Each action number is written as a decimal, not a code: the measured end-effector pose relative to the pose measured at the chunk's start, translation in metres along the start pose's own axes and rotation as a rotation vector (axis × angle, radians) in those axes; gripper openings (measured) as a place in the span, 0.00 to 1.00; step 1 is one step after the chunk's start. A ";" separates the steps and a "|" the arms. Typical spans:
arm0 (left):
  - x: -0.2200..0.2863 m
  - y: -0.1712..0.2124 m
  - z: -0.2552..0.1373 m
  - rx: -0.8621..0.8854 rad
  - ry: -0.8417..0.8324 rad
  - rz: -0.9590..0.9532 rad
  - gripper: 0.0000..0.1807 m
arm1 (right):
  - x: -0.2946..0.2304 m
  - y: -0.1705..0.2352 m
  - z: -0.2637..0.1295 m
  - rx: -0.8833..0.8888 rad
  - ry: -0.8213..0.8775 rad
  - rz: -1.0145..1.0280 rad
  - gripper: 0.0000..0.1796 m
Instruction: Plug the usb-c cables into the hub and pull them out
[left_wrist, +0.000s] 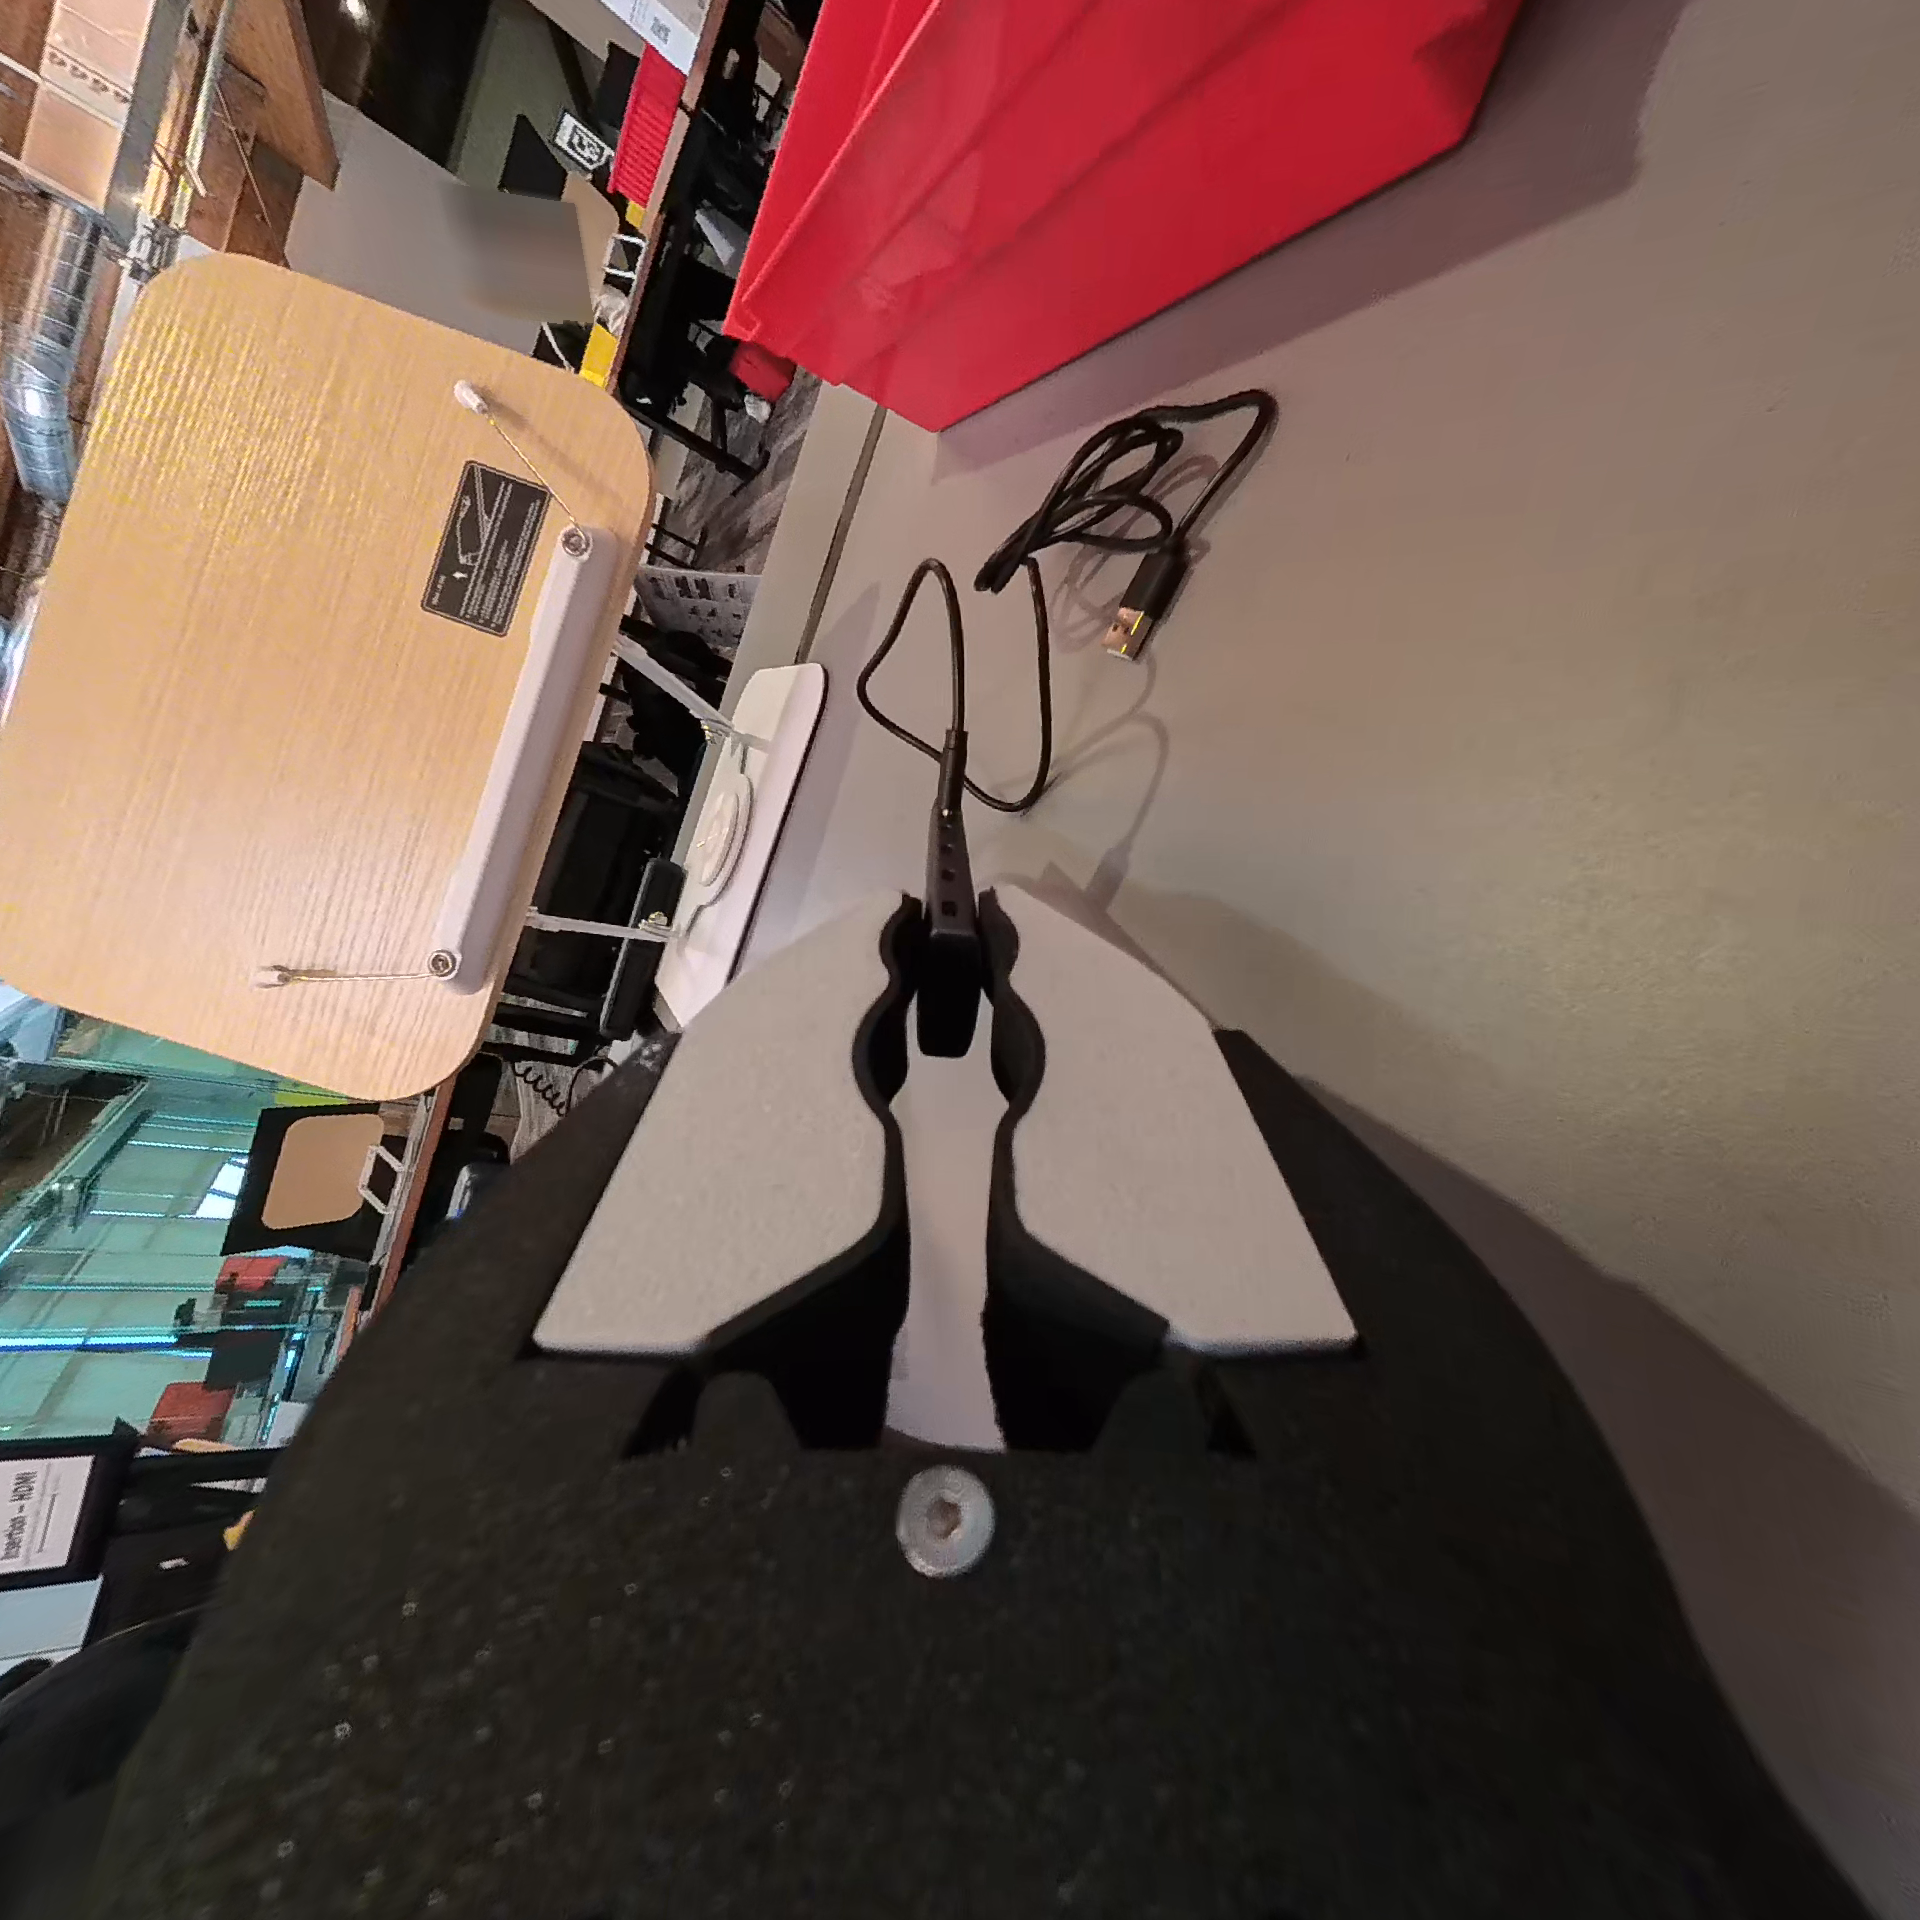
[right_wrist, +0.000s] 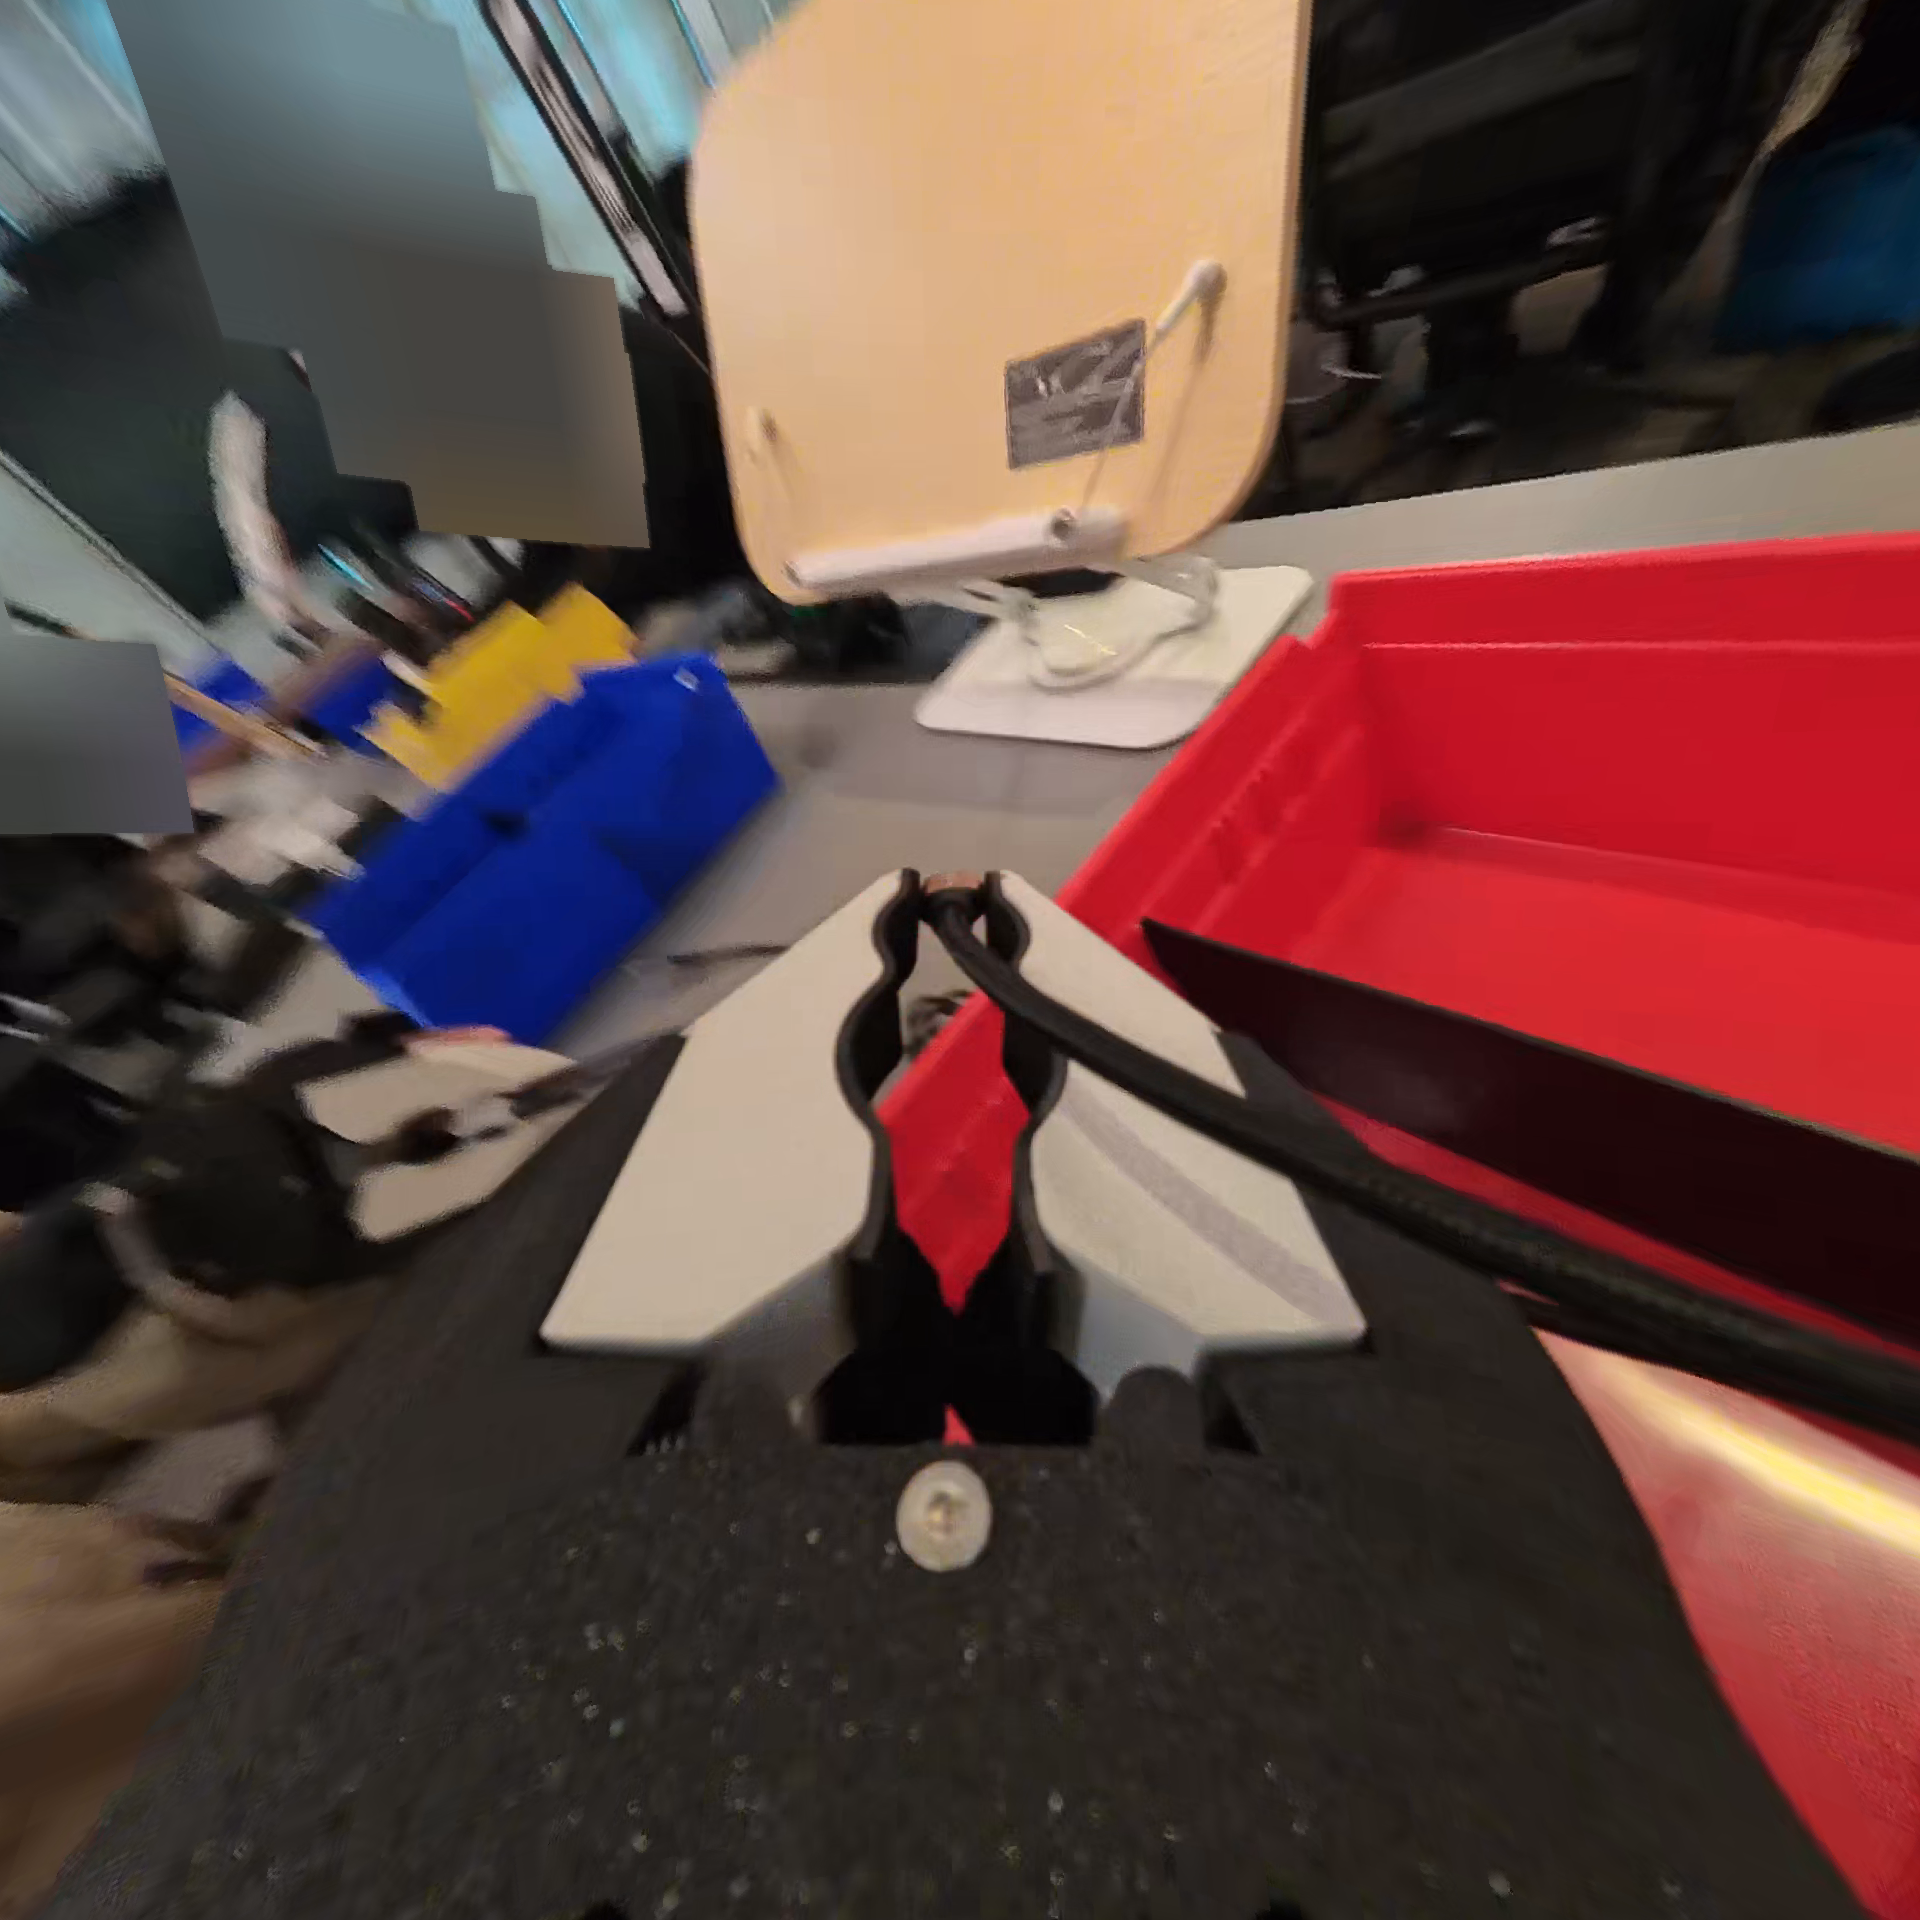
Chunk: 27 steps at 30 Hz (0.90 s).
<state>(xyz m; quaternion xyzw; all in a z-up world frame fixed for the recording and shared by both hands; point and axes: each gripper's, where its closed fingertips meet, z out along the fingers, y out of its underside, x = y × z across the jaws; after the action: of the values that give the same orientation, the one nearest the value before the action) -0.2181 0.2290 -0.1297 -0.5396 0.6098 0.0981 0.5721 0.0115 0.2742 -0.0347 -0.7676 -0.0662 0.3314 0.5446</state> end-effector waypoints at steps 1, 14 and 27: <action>0.000 0.000 0.000 0.001 0.001 0.000 0.06 | -0.003 -0.003 0.001 0.023 -0.063 0.074 0.06; -0.001 0.000 -0.002 0.001 -0.005 0.018 0.06 | 0.046 0.055 0.002 -0.241 0.022 0.359 0.07; 0.001 -0.003 0.002 0.003 0.001 0.021 0.06 | 0.078 0.128 -0.017 -0.674 0.348 0.171 0.31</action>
<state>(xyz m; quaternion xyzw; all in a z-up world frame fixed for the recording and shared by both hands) -0.2149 0.2287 -0.1299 -0.5326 0.6158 0.1029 0.5715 0.0482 0.2457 -0.1777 -0.9509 -0.0137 0.2003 0.2355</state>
